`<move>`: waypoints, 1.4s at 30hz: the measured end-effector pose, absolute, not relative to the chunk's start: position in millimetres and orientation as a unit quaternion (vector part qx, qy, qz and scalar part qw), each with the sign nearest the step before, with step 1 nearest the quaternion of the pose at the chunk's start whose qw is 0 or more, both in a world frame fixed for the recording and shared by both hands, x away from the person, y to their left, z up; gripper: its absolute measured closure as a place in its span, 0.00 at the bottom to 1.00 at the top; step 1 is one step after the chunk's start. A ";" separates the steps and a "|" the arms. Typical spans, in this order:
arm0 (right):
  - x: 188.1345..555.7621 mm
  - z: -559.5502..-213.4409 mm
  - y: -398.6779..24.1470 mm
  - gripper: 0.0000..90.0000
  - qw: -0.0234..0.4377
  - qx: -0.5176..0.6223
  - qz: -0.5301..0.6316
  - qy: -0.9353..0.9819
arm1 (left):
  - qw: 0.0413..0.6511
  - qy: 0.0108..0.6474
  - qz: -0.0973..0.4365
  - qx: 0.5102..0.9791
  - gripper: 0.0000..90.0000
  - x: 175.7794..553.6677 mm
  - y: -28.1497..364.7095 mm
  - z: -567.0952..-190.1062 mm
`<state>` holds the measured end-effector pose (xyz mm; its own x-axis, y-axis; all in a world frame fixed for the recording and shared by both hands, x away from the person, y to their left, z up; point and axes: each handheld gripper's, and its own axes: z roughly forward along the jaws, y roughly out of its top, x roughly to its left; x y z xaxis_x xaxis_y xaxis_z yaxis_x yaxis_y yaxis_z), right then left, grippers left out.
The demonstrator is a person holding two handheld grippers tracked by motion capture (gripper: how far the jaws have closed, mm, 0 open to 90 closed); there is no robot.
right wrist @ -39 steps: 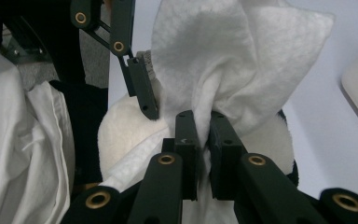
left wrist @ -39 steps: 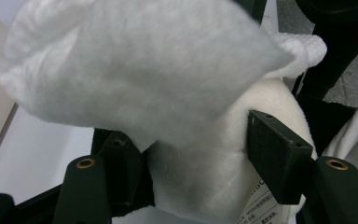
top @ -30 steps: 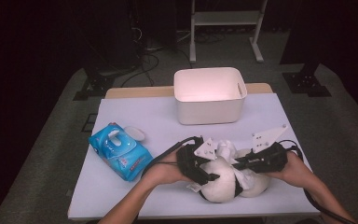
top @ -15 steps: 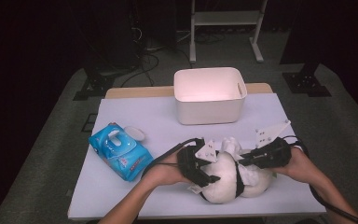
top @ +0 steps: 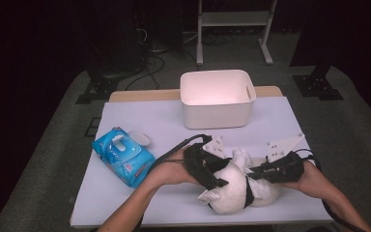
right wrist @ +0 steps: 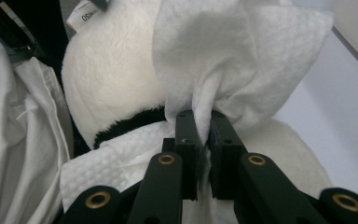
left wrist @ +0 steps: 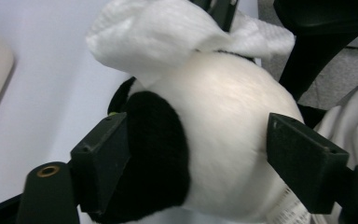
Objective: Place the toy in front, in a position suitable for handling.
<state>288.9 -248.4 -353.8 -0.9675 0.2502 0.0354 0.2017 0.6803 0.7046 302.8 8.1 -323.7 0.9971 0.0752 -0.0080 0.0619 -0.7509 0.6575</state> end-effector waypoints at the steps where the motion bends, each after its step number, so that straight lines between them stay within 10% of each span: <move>1: 286.6 -353.8 -248.1 0.92 0.033 0.119 0.379 0.917 | 0.350 0.036 0.001 0.936 0.23 303.4 5.4 -324.8; 8: 277.5 -355.8 -246.4 0.92 0.031 0.108 0.381 0.918 | 0.318 0.037 -0.040 0.946 0.18 306.1 -7.1 -341.8; 15: 282.6 -348.7 -249.5 0.92 0.044 0.111 0.389 0.914 | 0.332 -0.016 -0.009 0.943 0.52 309.5 -6.4 -328.1; 42: 308.2 -347.0 -238.6 0.92 0.048 0.120 0.373 0.919 | 0.309 -0.019 0.047 0.950 0.39 329.7 3.3 -318.7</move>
<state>308.2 -238.6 -347.0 -0.9667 0.2561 0.0009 0.1843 0.6935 0.6965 329.7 3.3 -318.7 0.9949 -0.0063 0.1010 -0.0645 -0.8086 0.5848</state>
